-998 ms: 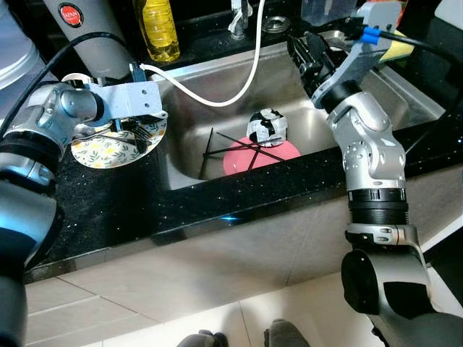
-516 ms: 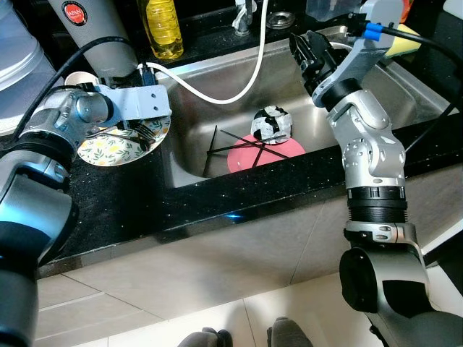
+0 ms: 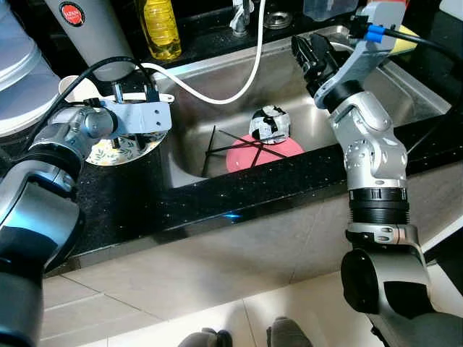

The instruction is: Kitchen organization

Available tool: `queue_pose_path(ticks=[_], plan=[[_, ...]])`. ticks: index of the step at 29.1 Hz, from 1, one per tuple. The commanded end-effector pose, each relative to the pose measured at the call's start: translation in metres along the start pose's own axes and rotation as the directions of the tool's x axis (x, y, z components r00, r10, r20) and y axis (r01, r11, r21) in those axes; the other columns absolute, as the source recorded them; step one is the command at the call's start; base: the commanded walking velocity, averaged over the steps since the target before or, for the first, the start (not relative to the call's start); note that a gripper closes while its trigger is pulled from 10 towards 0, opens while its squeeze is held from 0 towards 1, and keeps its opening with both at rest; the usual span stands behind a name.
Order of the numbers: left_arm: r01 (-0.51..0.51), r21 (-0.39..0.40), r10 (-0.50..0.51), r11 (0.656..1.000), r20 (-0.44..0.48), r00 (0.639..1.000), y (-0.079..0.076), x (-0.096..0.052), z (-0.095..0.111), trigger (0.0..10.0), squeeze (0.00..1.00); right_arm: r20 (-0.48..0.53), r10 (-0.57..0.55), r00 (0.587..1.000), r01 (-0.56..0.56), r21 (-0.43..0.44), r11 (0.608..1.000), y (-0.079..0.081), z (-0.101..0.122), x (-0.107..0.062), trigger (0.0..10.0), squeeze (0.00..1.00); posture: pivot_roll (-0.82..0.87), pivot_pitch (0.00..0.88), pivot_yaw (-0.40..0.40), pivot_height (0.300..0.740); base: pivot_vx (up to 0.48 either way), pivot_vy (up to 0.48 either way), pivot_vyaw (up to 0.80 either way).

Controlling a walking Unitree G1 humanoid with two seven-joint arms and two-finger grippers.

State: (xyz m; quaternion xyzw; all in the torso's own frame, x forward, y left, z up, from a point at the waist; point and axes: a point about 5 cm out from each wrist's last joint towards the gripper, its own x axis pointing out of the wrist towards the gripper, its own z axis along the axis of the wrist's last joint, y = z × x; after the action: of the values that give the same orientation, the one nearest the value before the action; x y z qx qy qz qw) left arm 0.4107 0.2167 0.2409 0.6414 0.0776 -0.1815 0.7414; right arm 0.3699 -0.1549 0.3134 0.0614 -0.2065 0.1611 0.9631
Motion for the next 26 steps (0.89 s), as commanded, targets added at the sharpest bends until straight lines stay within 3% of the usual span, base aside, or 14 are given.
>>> queue_pose_path(ticks=[1,2,3,7,9,11,15,17,21,26], plan=[[-0.032,-0.006,0.032,0.999,-0.014,0.999,0.005,-0.004,-0.008,0.0,0.00,-0.004,0.021,1.000,-0.021,0.002,1.000,0.005,0.001,0.002,10.0,0.00,-0.11,0.143,0.151,0.740,0.000,0.000,0.00],[-0.056,0.002,0.056,0.998,-0.010,0.998,0.009,-0.005,-0.007,0.0,0.00,-0.003,0.021,1.000,-0.021,0.002,1.000,0.005,0.001,0.002,10.0,0.00,-0.11,0.141,0.147,0.740,0.000,0.000,0.00],[-0.090,-0.009,0.090,0.996,0.013,0.996,0.017,-0.007,-0.004,9.7,0.00,-0.004,0.021,1.000,-0.021,0.002,1.000,0.005,0.001,0.002,10.0,0.00,-0.10,0.135,0.141,0.740,0.000,0.000,0.00],[-0.133,-0.051,0.137,0.990,0.095,0.986,0.033,-0.013,0.006,10.0,0.00,-0.004,0.028,1.000,-0.028,0.004,1.000,0.006,0.001,0.003,10.0,0.00,-0.09,0.127,0.131,0.740,0.000,0.000,0.00],[-0.133,-0.051,0.137,0.990,0.095,0.986,0.033,-0.013,0.006,10.0,0.00,-0.004,0.028,1.000,-0.028,0.004,1.000,0.006,0.001,0.003,10.0,0.00,-0.09,0.127,0.131,0.740,0.000,0.000,0.00],[-0.041,-0.032,0.047,0.999,0.222,0.974,0.041,-0.026,0.014,10.0,0.00,0.003,0.047,0.999,-0.047,0.010,0.999,0.010,0.002,0.007,10.0,0.00,-0.08,0.117,0.125,0.740,0.000,0.000,0.00],[0.026,-0.020,-0.020,0.999,0.270,0.963,0.039,-0.033,0.016,10.0,0.00,0.006,0.054,0.999,-0.054,0.012,0.998,0.012,0.002,0.008,10.0,0.00,-0.08,0.115,0.125,0.740,0.000,0.000,0.00],[0.078,0.007,-0.076,0.997,0.334,0.940,0.038,-0.050,0.017,10.0,0.00,0.008,0.058,0.998,-0.058,0.015,0.998,0.013,0.002,0.009,10.0,0.00,-0.07,0.107,0.123,0.740,0.000,0.000,0.00],[0.068,0.006,-0.066,0.998,0.371,0.926,0.043,-0.063,0.020,10.0,0.00,0.008,0.060,0.998,-0.060,0.017,0.998,0.013,0.001,0.009,10.0,0.00,-0.07,0.104,0.120,0.740,0.000,0.000,0.00],[0.013,-0.115,0.039,0.993,0.443,0.896,0.067,-0.081,0.028,10.0,0.00,0.007,0.066,0.998,-0.066,0.023,0.998,0.014,0.000,0.011,10.0,0.00,-0.06,0.094,0.117,0.740,0.000,0.000,0.00]])
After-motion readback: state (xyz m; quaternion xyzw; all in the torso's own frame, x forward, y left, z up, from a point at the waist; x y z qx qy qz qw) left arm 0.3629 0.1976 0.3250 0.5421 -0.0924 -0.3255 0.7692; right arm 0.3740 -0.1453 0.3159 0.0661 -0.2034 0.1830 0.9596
